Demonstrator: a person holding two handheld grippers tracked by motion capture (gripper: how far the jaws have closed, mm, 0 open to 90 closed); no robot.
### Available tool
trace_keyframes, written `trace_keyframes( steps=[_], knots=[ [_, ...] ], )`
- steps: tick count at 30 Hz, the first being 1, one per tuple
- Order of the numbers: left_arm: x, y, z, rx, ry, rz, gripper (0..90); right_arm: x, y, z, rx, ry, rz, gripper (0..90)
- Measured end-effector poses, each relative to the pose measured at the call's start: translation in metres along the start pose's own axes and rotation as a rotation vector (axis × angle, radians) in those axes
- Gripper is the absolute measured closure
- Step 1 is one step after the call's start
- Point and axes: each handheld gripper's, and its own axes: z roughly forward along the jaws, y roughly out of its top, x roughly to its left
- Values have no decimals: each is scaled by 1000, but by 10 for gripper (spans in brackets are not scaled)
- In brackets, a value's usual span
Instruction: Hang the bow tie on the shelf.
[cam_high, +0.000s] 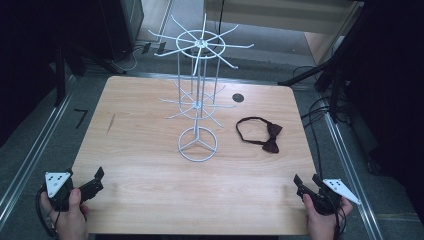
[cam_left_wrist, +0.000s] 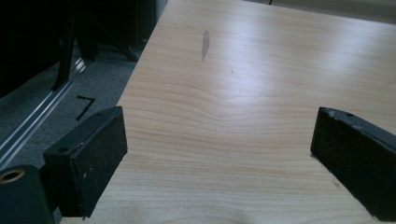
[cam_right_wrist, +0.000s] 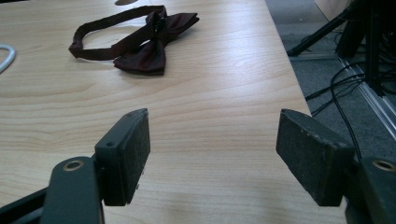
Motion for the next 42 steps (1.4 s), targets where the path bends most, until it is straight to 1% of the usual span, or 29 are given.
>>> trace_keyframes(
  steps=[2, 3, 6, 7, 8, 9, 10, 11, 14, 15, 16, 17, 18, 19, 20, 23, 24, 25, 27, 28, 29, 31, 32, 33, 34, 35, 37, 39, 42],
  knots=[
    [-1, -1, 2, 7, 19, -12, 43, -1, 1, 0, 6, -11, 0, 293],
    [-4, -2, 4, 6, 23, 10, 43, -1, 2, 0, 10, -17, -5, 300],
    [-14, -3, 4, 9, 22, 100, 43, 1, 12, -2, 29, -23, -26, 324],
    [-15, -3, 3, 10, 21, 115, 43, 1, 12, -2, 29, -23, -26, 324],
    [-16, -4, 4, 8, 19, 119, 43, 2, 14, -3, 32, -24, -35, 326],
    [-15, -3, 4, 15, 9, 108, 43, 4, 19, -2, 53, -23, -57, 334],
    [-15, -3, 4, 15, 9, 108, 43, 5, 22, -1, 72, -24, -67, 339],
    [-14, -3, 4, 16, 9, 97, 43, 5, 22, -1, 72, -24, -67, 339],
    [-13, -2, 5, 22, 1, 87, 43, 8, 29, 5, 134, -14, -92, 350],
    [-14, -2, 6, 35, 10, 95, 43, 10, 34, 9, 190, 8, -98, 367],
    [-14, -2, 6, 35, 10, 95, 43, 11, 36, 11, 213, 13, -108, 369],
    [-17, -2, 6, 36, 25, 116, 57, 14, 39, 13, 245, 16, -113, 372],
    [-17, -2, 6, 36, 25, 116, 70, 16, 43, 17, 284, 21, -120, 374],
    [-17, -2, 6, 38, 26, 124, 70, 16, 43, 17, 284, 21, -120, 374],
    [-18, -3, 7, 34, 27, 126, 70, 21, 49, 22, 341, 24, -133, 380],
    [-17, -2, 7, 39, 23, 124, 70, 26, 61, 30, 413, 29, -142, 383],
    [-17, -2, 7, 39, 20, 122, 70, 27, 65, 32, 427, 30, -143, 384],
    [-16, -2, 7, 37, 18, 120, 70, 27, 65, 32, 427, 30, -143, 384],
    [-17, -2, 7, 39, 14, 124, 70, 29, 75, 39, 467, 39, -145, 384],
    [-17, -2, 7, 44, 16, 126, 70, 31, 82, 47, 505, 35, -150, 385],
    [-17, -2, 8, 47, 9, 128, 70, 31, 82, 47, 505, 35, -150, 385],
    [-17, -2, 8, 50, 8, 131, 70, 33, 87, 54, 533, 40, -161, 386],
    [-17, -2, 8, 49, 5, 127, 70, 36, 92, 63, 567, 35, -176, 385],
    [-17, -2, 8, 49, 5, 127, 70, 36, 92, 63, 567, 35, -176, 385],
    [-17, -2, 8, 46, 5, 124, 70, 38, 94, 68, 589, 35, -188, 384],
    [-17, -2, 8, 47, 4, 123, 70, 42, 97, 75, 627, 36, -198, 382],
    [-17, -2, 7, 52, 6, 130, 70, 44, 99, 81, 653, 36, -212, 376],
    [-17, -2, 7, 52, 3, 133, 70, 45, 102, 88, 675, 40, -210, 373],
    [-17, -2, 8, 50, 3, 134, 70, 46, 105, 93, 694, 28, -221, 373]
  ],
)
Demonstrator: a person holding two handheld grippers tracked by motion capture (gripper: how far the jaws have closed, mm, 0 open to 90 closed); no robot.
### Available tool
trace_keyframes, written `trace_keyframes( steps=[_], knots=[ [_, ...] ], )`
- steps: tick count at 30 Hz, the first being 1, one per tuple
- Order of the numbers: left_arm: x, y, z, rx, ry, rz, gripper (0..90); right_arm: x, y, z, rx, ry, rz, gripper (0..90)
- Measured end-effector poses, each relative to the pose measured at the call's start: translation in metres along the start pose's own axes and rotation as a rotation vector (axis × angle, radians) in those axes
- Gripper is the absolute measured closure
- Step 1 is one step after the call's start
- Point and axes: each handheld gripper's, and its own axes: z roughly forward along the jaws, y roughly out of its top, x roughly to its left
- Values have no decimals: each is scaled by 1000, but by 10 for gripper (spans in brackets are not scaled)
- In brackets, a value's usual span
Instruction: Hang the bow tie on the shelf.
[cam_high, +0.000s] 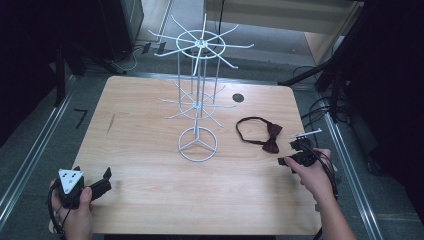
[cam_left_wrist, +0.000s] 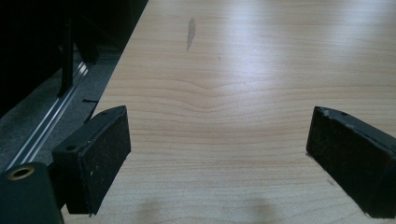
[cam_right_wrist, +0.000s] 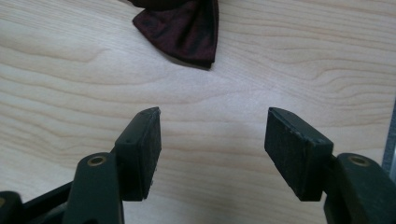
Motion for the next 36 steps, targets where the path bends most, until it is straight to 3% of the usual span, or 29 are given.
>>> trace_keyframes(
  steps=[12, 17, 22, 27, 32, 36],
  knots=[
    [-1, 0, 0, 5, 1, 12, 70, 0, 47, 8, 132, -19, 36, 369],
    [-2, 0, 1, 7, 1, 11, 70, 6, 64, 15, 183, -42, 17, 356],
    [-1, 0, 1, 8, -1, 11, 70, 7, 75, 20, 198, -52, 27, 334],
    [-1, 0, 1, 12, 0, 12, 70, 3, 85, 29, 201, -21, 63, 269],
    [-2, 1, 1, 14, 0, 12, 70, -1, 88, 37, 196, -31, 112, 266],
    [-2, 1, 1, 15, 1, 13, 71, 2, 92, 43, 195, -24, 110, 301]
  ],
)
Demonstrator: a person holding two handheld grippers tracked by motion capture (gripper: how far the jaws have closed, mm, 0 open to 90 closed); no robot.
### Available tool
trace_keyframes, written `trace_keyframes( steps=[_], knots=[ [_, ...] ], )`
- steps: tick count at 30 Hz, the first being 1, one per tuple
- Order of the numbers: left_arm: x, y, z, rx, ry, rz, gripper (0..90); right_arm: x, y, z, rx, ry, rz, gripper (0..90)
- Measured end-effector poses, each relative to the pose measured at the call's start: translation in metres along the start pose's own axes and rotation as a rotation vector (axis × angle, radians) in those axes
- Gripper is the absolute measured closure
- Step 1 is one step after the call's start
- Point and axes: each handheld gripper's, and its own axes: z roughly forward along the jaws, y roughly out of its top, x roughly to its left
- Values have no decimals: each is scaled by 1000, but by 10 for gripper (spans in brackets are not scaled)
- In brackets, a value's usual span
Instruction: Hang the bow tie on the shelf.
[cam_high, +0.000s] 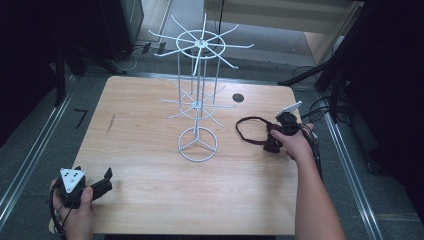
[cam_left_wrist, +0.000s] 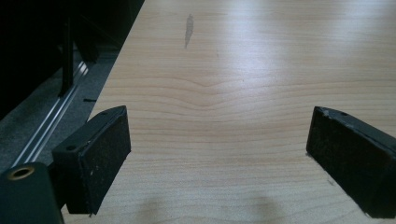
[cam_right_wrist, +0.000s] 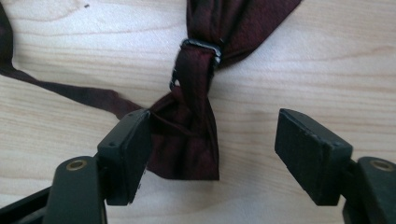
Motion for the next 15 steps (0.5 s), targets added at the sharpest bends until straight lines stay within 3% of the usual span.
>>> trace_keyframes(
  steps=[3, 4, 5, 7, 15],
  knots=[
    [0, 0, 0, 1, 0, 3, 71, 4, 2, 2, 9, -3, -12, 321],
    [0, 0, 0, 1, 1, 3, 70, 7, 2, 3, 21, -26, -28, 330],
    [0, 0, 0, 1, 1, 3, 70, 11, 4, 5, 39, -62, -56, 400],
    [0, 0, 0, 1, 1, 3, 71, 14, 6, 4, 43, -39, -67, 472],
    [0, 0, 0, 3, 1, -2, 75, 20, 9, 10, 61, -27, -62, 566]
  ],
)
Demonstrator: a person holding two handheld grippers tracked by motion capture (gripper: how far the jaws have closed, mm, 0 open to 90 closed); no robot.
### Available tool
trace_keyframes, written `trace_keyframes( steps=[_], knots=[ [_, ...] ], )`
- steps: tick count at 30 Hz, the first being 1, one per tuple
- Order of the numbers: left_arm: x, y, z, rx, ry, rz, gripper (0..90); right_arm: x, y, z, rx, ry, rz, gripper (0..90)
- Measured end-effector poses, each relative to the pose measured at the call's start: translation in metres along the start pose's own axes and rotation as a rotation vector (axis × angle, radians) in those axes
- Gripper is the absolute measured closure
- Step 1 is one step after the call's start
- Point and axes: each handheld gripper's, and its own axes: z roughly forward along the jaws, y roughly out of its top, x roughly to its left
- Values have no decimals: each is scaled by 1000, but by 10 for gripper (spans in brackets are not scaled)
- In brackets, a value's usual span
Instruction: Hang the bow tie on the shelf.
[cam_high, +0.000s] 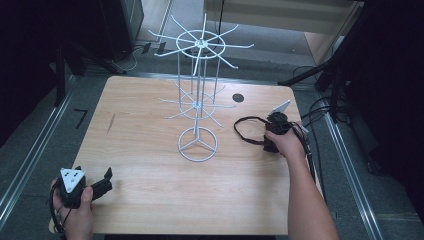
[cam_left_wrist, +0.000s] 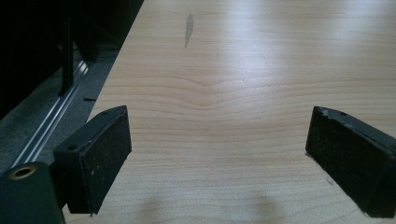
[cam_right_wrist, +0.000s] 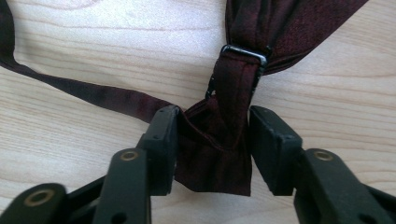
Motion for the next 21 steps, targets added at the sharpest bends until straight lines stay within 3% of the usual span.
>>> trace_keyframes(
  steps=[5, 9, 10, 14, 17, 21],
  knots=[
    [0, 0, 0, 4, -3, 2, 74, -1, -1, -1, 1, 16, -2, 641],
    [0, 0, 1, 4, -4, 2, 74, -5, -4, 1, -13, 51, 15, 684],
    [0, 0, 1, 5, -4, 2, 75, -9, -7, 2, -30, 78, 41, 703],
    [0, 0, 1, 6, -2, 3, 75, -9, -10, 1, -40, 74, 28, 788],
    [0, 0, 0, 5, -4, 2, 75, -8, -13, 1, -64, 64, 19, 830],
    [0, 0, 0, 5, -5, 3, 75, -13, -21, 1, -127, 110, 52, 847]
  ],
)
